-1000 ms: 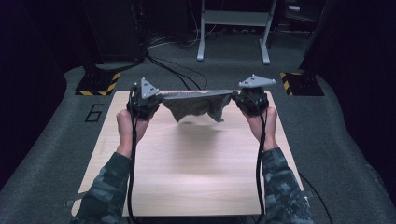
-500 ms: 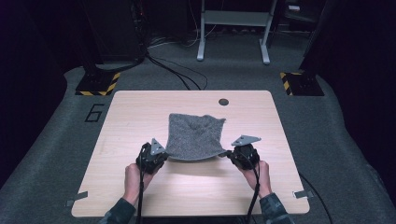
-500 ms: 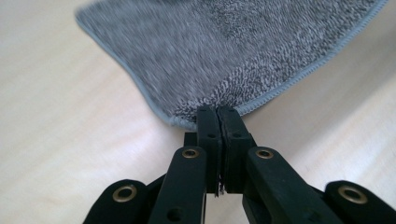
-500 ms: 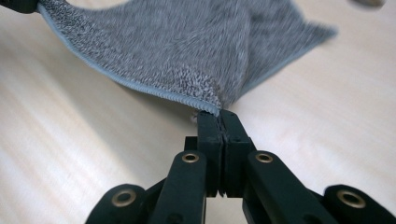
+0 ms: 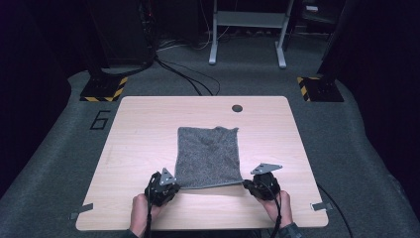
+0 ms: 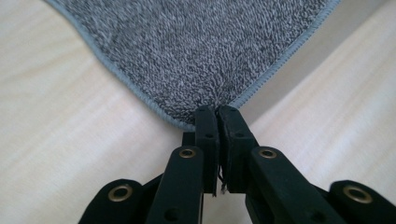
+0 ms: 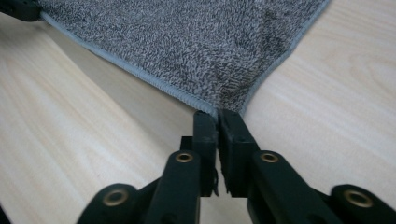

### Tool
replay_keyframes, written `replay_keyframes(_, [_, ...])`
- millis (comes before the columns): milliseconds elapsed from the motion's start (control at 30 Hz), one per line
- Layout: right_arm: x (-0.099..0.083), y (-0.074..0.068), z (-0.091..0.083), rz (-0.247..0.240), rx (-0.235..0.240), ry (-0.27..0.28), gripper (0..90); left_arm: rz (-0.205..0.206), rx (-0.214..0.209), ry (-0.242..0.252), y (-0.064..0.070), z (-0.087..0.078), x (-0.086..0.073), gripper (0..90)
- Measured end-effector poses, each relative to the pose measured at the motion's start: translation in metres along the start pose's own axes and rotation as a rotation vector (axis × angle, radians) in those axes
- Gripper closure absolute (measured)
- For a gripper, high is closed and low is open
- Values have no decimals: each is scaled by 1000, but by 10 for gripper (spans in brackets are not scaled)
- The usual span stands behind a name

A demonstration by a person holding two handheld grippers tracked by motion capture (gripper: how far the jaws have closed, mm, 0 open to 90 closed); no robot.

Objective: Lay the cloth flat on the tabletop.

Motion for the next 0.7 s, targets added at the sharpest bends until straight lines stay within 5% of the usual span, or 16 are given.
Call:
replay_keyframes(67, [-3, 0, -3, 4, 16, 2, 744, 5, -39, -14, 2, -4, -3, 794])
replay_keyframes(133, [-3, 3, -8, 12, 39, 16, 658, 0, -47, -15, 3, -9, -3, 643])
replay_keyframes(333, [8, 14, -15, 31, 33, 59, 499, -93, -72, 80, -14, -20, 12, 323])
replay_keyframes(533, [25, 26, -3, 38, 33, 89, 345, -146, -81, 115, -30, -11, 30, 186])
replay_keyframes(700, [41, 33, 17, 11, 25, 76, 246, -140, -90, 109, -35, 3, 43, 136])
Point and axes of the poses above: each handheld gripper's, and its own axes: z roughly forward along the jaws, x roughly out of its top, y roughly to its right, the point moved 5 cm from there along z, roughly forward along the jaws, and after that the axes turned 9 degrees about -z, right-handed, at the moved point
